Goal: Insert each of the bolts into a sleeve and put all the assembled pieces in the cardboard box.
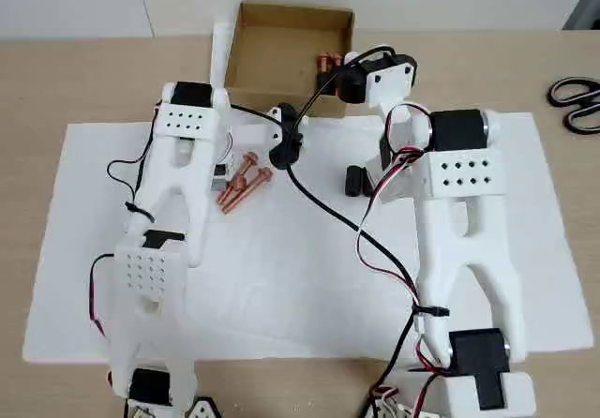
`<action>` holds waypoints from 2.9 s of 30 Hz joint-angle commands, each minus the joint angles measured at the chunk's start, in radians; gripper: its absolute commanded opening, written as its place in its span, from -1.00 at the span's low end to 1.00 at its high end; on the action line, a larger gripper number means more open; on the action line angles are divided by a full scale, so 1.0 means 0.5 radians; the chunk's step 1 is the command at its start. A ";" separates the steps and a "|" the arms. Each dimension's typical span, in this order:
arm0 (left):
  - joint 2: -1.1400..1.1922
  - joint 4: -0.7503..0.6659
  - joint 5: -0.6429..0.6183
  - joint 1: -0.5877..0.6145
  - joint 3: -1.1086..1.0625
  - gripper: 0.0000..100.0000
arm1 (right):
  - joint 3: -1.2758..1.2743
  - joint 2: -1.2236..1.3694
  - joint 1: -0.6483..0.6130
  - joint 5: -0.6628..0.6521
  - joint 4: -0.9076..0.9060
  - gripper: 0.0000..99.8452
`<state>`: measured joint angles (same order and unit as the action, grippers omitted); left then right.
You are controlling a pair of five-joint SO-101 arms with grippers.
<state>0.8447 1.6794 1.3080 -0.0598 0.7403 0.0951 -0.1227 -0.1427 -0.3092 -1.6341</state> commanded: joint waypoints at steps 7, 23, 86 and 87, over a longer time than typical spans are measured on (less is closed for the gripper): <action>0.086 -0.049 0.025 -0.104 0.020 -0.80 | -0.077 -0.087 0.011 0.025 0.020 -0.99; 0.071 0.049 -0.166 -0.138 0.180 -0.92 | -0.077 -0.087 0.011 0.025 0.023 -0.99; -1.280 -0.761 -2.440 0.144 -1.950 -0.76 | -0.080 -0.084 -0.002 0.025 0.222 -0.99; -1.280 -0.764 -2.440 0.144 -1.944 -0.76 | -0.080 -0.084 -0.002 0.025 0.222 -0.99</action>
<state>0.2094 1.2896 0.0944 0.0138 -0.2708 0.0522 -0.1227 -0.1427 -0.3092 -1.5390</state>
